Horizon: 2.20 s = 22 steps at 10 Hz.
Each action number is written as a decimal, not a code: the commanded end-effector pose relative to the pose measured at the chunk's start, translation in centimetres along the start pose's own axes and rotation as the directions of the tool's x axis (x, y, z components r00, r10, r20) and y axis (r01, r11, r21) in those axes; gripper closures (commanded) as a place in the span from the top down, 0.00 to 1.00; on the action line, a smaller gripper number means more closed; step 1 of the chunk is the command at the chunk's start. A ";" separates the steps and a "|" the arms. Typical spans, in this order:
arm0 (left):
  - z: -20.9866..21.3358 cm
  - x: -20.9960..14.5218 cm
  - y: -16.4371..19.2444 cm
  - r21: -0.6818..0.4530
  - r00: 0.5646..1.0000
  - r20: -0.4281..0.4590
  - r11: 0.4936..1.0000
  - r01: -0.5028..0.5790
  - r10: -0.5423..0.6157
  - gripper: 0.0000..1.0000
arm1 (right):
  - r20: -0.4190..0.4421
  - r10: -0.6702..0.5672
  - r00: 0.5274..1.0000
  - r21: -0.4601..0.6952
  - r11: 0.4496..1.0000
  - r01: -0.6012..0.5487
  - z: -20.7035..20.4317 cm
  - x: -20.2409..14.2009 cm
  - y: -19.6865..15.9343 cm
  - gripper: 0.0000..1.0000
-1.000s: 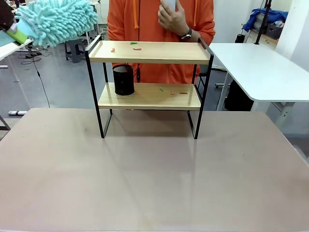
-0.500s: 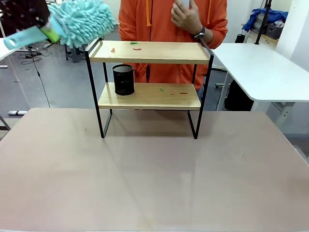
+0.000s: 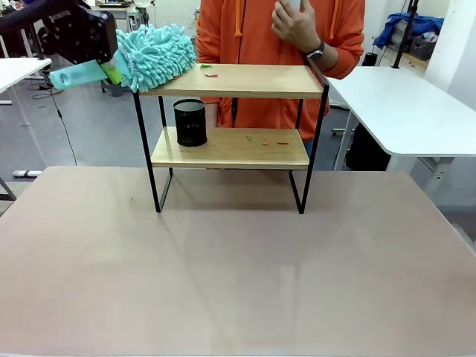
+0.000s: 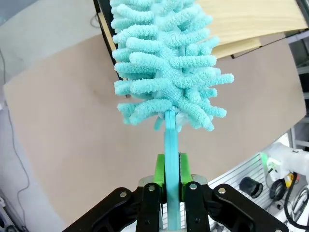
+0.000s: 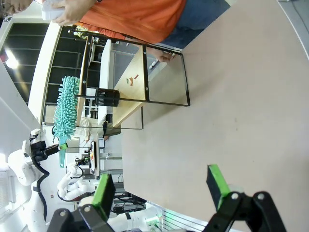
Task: Clean the shelf.
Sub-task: Clean the specific tier of the Shelf with the Duster once objects are removed.
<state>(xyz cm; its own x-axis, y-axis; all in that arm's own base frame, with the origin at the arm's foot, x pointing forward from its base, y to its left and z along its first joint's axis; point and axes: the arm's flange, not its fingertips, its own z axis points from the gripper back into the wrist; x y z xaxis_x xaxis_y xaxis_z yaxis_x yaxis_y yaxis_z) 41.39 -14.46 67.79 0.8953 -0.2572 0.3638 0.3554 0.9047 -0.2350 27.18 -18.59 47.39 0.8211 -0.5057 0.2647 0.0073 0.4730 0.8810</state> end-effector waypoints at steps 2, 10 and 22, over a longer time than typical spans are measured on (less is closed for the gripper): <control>-0.5 1.0 -0.4 0.016 0.999 0.001 0.999 -0.033 0.033 0.13 | 0.018 0.026 1.000 0.024 0.999 -0.026 -0.3 0.2 0.0 1.00; -2.8 3.6 -5.3 -0.087 0.969 -0.112 0.974 0.210 -0.219 0.13 | 0.018 0.026 1.000 0.024 0.999 -0.026 -0.3 0.2 0.0 1.00; 5.1 -2.9 -4.2 -0.596 0.763 -0.069 0.639 0.486 -0.643 0.13 | 0.018 0.026 1.000 0.024 0.999 -0.026 -0.3 0.2 0.0 1.00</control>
<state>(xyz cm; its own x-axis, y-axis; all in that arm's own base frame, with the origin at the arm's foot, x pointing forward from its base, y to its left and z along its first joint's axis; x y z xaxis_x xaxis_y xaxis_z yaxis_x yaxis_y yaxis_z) 36.03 -16.26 71.24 0.4417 -0.8308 0.3387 0.8282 0.2323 -0.5100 27.15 -18.63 47.38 0.8208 -0.5062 0.2646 0.0077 0.4730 0.8810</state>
